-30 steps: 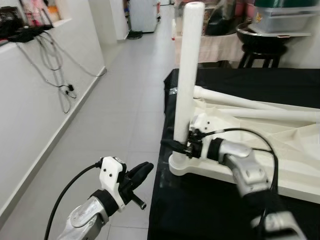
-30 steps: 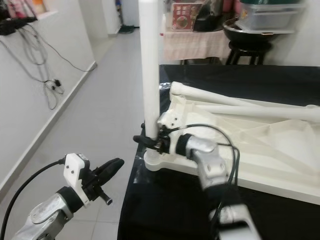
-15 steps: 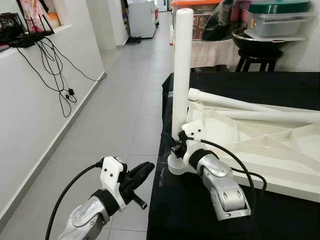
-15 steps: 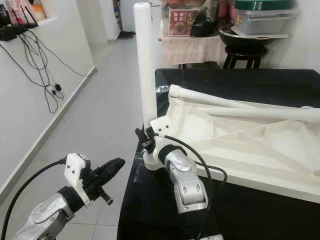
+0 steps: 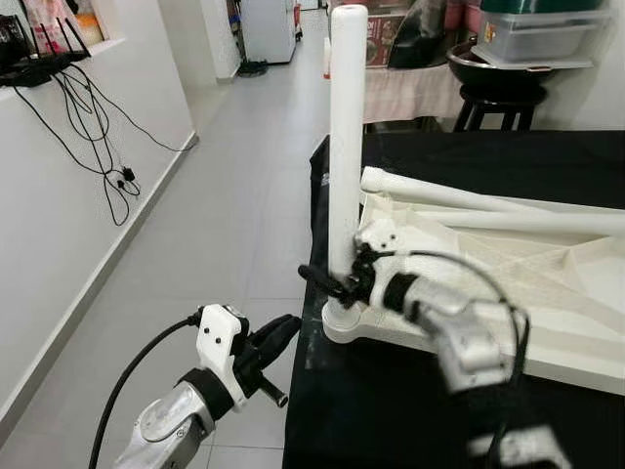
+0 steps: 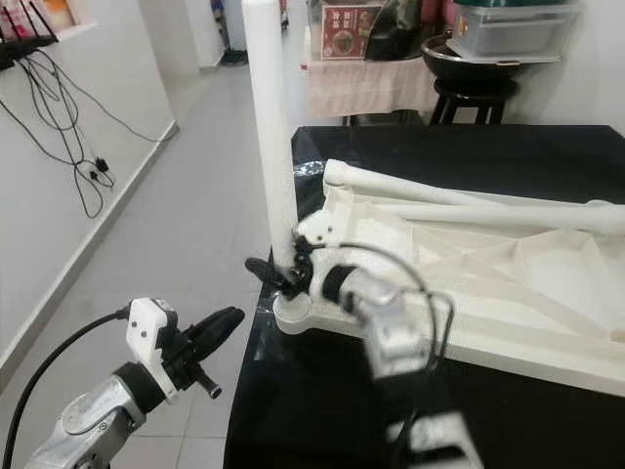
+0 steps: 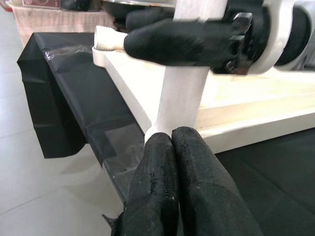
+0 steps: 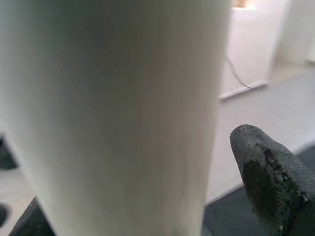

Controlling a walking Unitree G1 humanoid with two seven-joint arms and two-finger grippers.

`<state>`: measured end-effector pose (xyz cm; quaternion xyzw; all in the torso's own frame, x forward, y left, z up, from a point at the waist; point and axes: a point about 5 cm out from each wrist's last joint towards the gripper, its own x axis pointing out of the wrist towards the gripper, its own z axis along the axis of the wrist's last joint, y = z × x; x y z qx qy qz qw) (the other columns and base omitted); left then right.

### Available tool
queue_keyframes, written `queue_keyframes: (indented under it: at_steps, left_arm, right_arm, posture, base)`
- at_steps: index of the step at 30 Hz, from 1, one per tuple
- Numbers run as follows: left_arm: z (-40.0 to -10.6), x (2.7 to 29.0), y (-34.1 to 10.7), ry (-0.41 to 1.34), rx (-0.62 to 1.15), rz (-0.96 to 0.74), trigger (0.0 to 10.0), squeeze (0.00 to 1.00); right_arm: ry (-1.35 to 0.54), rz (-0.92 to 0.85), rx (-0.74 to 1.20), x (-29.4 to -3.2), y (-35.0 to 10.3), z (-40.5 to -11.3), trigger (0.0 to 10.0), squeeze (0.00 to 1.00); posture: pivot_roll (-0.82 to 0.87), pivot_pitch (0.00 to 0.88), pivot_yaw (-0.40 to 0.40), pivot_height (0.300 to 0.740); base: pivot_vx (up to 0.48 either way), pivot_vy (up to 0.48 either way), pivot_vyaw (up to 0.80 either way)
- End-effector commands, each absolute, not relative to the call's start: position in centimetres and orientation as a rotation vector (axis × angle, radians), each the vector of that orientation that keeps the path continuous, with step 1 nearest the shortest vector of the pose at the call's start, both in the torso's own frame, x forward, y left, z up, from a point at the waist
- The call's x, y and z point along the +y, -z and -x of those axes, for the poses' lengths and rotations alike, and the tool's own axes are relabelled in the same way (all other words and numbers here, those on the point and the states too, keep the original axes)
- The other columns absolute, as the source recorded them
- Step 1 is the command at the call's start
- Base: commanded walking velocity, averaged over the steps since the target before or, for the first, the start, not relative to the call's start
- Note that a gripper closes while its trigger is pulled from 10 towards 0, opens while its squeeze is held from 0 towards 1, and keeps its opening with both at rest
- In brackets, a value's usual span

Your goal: Building children table

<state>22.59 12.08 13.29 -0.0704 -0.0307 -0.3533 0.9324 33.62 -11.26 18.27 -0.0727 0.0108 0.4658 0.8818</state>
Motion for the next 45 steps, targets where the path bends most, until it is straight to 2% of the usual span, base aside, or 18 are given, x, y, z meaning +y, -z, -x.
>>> queue_keyframes:
  at_steps: [1,8,9,23,26,30,31,32,33,34,35,36,39,45]
  left_arm:
    - [-22.3,12.4,-13.2,0.718,-0.049,0.133,10.0,0.00]
    - [-21.8,12.5,-13.3,0.722,-0.039,0.133,10.0,0.00]
    - [-21.7,12.5,-13.3,0.723,-0.037,0.133,10.0,0.00]
    - [-21.7,12.3,-13.4,0.722,-0.035,0.136,10.0,0.00]
    - [-21.8,12.2,-13.4,0.721,-0.037,0.138,10.0,0.00]
    - [-21.8,12.2,-13.4,0.721,-0.038,0.139,10.0,0.00]
    - [-21.9,12.2,-13.4,0.720,-0.039,0.139,10.0,0.00]
    - [-21.9,12.2,-13.4,0.719,-0.039,0.139,10.0,0.00]
    - [-21.9,12.2,-13.4,0.719,-0.039,0.139,10.0,0.00]
    - [-21.9,12.3,-13.4,0.718,-0.040,0.139,10.0,0.00]
    - [-21.9,12.3,-13.4,0.718,-0.040,0.139,10.0,0.00]
    - [-22.1,12.3,-13.4,0.718,-0.042,0.139,10.0,0.00]
    - [-22.2,12.4,-13.4,0.716,-0.044,0.136,10.0,0.00]
    - [-22.6,12.3,-13.2,0.725,-0.043,0.141,10.0,0.00]
  right_arm:
    - [-1.101,0.181,0.050,-10.7,-17.9,-33.7,10.0,0.00]
    - [-1.177,0.202,0.072,-11.4,-18.4,-34.8,10.0,0.00]
    - [-1.190,0.197,0.072,-11.6,-18.5,-35.2,0.0,0.00]
    - [-1.245,0.175,0.084,-12.5,-18.3,-35.7,0.0,0.00]
    - [-1.154,0.150,0.095,-12.9,-17.1,-35.1,0.0,0.00]
    - [-1.129,0.137,0.095,-13.0,-16.8,-34.9,0.0,0.00]
    - [-1.067,0.129,0.106,-12.8,-16.2,-34.4,0.0,0.00]
    - [-0.908,0.097,0.113,-12.0,-15.3,-33.9,0.0,0.00]
    - [-0.908,0.097,0.113,-12.0,-15.3,-33.9,0.0,0.00]
    - [-0.622,0.033,0.133,-11.3,-14.1,-33.1,0.0,0.00]
    - [-0.622,0.033,0.133,-11.3,-14.1,-33.1,0.0,0.00]
    - [-0.479,-0.002,0.152,-10.3,-13.3,-31.4,0.0,0.00]
    - [-0.436,0.023,0.137,-9.7,-13.3,-30.6,0.0,0.00]
    - [-0.460,0.034,0.131,-9.6,-14.1,-31.6,0.0,0.00]
  posture:
    - [0.04,0.047,0.047,0.740]
    - [0.06,0.068,0.052,0.740]
    - [0.06,0.070,0.052,0.740]
    - [0.05,0.068,0.044,0.740]
    - [0.04,0.065,0.037,0.740]
    - [0.04,0.065,0.037,0.740]
    - [0.03,0.066,0.035,0.740]
    - [0.03,0.065,0.022,0.740]
    - [0.03,0.065,0.022,0.740]
    - [0.02,0.064,0.020,0.740]
    - [0.02,0.064,0.020,0.740]
    - [0.02,0.067,0.032,0.740]
    - [0.01,0.064,0.038,0.740]
    - [0.00,0.034,0.027,0.740]
  base:
    - [0.000,0.000,0.00]
    - [0.000,0.000,0.00]
    - [0.000,0.000,0.00]
    - [0.000,0.000,0.00]
    - [0.000,0.000,0.00]
    - [0.000,0.000,0.00]
    - [0.000,0.000,0.00]
    - [0.000,0.000,0.00]
    - [0.000,0.000,0.00]
    - [0.000,0.000,0.00]
    - [0.000,0.000,0.00]
    - [0.000,0.000,0.00]
    - [0.000,0.000,0.00]
    - [0.000,0.000,0.00]
